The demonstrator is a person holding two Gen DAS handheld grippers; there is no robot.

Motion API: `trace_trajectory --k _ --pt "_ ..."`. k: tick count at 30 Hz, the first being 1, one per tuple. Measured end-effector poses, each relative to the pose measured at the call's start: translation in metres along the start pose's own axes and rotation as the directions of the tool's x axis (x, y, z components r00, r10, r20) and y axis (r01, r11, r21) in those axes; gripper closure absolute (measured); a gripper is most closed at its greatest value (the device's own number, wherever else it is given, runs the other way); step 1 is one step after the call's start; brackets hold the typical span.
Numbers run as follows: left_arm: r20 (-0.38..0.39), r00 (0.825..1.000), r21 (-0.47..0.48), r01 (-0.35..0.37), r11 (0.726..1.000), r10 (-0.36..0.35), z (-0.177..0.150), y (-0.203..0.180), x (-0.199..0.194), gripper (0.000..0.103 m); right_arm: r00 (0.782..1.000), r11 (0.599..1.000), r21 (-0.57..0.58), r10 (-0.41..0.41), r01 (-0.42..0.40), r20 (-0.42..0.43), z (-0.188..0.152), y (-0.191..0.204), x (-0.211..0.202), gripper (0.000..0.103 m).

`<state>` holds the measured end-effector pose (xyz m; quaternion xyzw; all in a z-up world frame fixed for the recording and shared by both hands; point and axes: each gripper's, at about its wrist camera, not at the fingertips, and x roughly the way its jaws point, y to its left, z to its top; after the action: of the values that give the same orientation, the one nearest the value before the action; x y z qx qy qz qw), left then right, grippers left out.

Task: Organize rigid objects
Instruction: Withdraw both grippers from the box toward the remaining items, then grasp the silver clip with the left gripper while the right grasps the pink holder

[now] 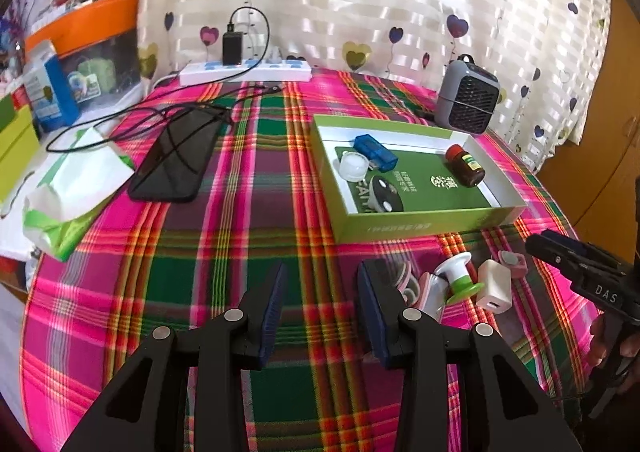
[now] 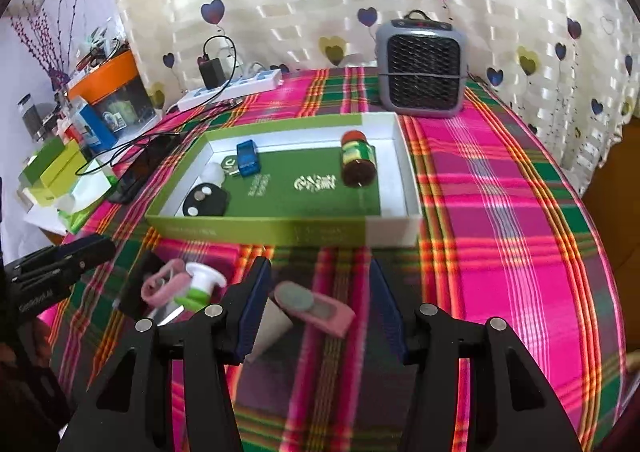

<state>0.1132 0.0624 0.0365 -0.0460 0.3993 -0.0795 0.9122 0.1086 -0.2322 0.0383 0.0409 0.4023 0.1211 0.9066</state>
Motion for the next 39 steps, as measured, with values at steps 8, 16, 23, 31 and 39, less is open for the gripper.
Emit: trace_trajectory --k 8,16,23,31,39 --pt "-0.033 0.999 -0.005 0.035 0.999 -0.035 -0.009 0.004 0.003 0.067 0.999 0.999 -0.009 -0.036 0.036 -0.027 -0.014 -0.013 0.001 0.051" --pt "-0.050 0.997 -0.008 0.055 0.998 -0.056 -0.013 0.001 0.003 0.067 0.997 0.998 -0.064 -0.029 0.024 -0.072 -0.020 -0.014 0.010 0.051" --pt "-0.065 0.995 0.000 0.074 0.997 -0.074 -0.014 -0.005 0.005 0.067 0.995 0.993 -0.114 0.008 -0.019 -0.100 -0.021 -0.009 0.017 0.051" --pt "-0.077 0.994 0.019 0.082 0.996 -0.080 -0.015 -0.015 0.008 0.066 0.993 0.987 -0.159 0.006 -0.026 -0.122 -0.018 -0.004 0.026 0.051" --pt "-0.088 0.993 0.044 0.087 0.995 -0.083 -0.015 -0.025 0.008 0.066 0.992 0.976 -0.216 -0.002 -0.027 -0.129 -0.013 0.001 0.034 0.051"
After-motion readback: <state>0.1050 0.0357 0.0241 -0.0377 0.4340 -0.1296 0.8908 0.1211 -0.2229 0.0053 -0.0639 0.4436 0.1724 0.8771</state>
